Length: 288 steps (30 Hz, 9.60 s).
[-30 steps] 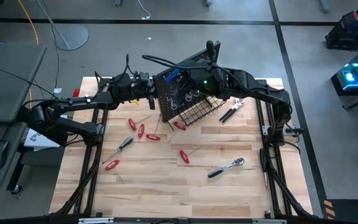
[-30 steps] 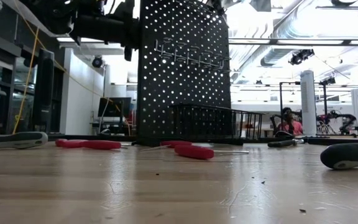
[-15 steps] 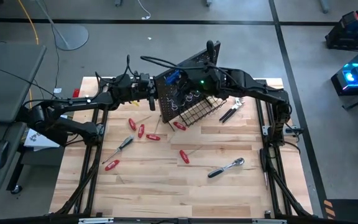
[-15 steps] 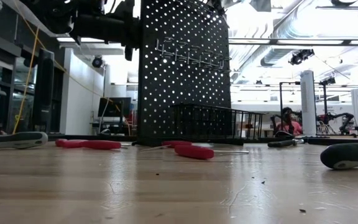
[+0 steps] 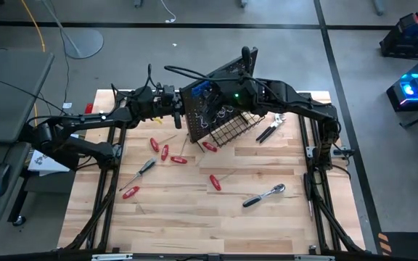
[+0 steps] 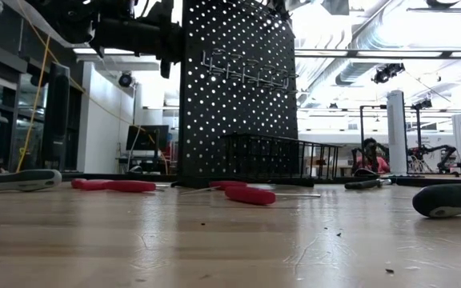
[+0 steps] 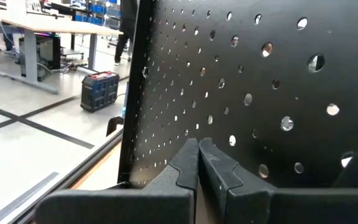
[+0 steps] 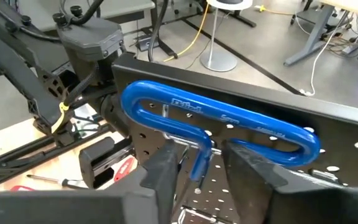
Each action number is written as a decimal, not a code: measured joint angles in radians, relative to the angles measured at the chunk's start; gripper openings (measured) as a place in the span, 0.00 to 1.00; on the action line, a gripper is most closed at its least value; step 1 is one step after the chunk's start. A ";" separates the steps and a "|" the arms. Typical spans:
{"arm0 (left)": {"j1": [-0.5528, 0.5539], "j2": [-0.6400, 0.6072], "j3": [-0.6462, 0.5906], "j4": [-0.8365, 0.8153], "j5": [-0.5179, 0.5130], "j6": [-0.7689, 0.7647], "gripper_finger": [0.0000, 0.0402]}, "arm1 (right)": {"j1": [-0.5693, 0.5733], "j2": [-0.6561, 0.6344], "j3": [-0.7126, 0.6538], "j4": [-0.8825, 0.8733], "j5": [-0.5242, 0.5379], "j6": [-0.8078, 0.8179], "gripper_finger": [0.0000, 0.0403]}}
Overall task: Hang tools onto peg board
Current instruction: Hang the blue pick tool on the peg board, then hang the gray screwdriver on the peg board
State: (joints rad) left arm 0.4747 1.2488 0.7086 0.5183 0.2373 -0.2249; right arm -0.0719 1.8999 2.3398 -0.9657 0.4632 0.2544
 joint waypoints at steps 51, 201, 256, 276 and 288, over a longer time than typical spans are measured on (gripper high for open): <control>0.174 0.000 0.000 -0.109 -0.038 -0.117 0.00 | 0.000 -0.050 0.013 0.117 -0.027 -0.169 0.01; -0.539 -0.053 0.888 -0.727 -0.368 0.184 0.28 | 0.273 -0.082 -0.031 0.449 -0.076 -0.002 0.58; -0.137 -0.187 0.394 -0.362 -0.345 0.031 0.58 | 0.314 -0.270 -0.032 -0.305 0.682 0.247 0.15; 0.166 -0.210 0.209 -0.162 0.000 -0.085 0.56 | -0.013 -0.180 -0.030 0.057 0.497 0.027 0.15; 0.261 -0.208 0.208 -0.098 0.085 -0.158 0.56 | -0.027 -0.099 -0.031 0.173 0.325 -0.051 0.15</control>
State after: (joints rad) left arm 0.7355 1.0405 0.9161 0.4198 0.3226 -0.3828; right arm -0.0989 1.8010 2.3085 -0.7924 0.7886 0.2039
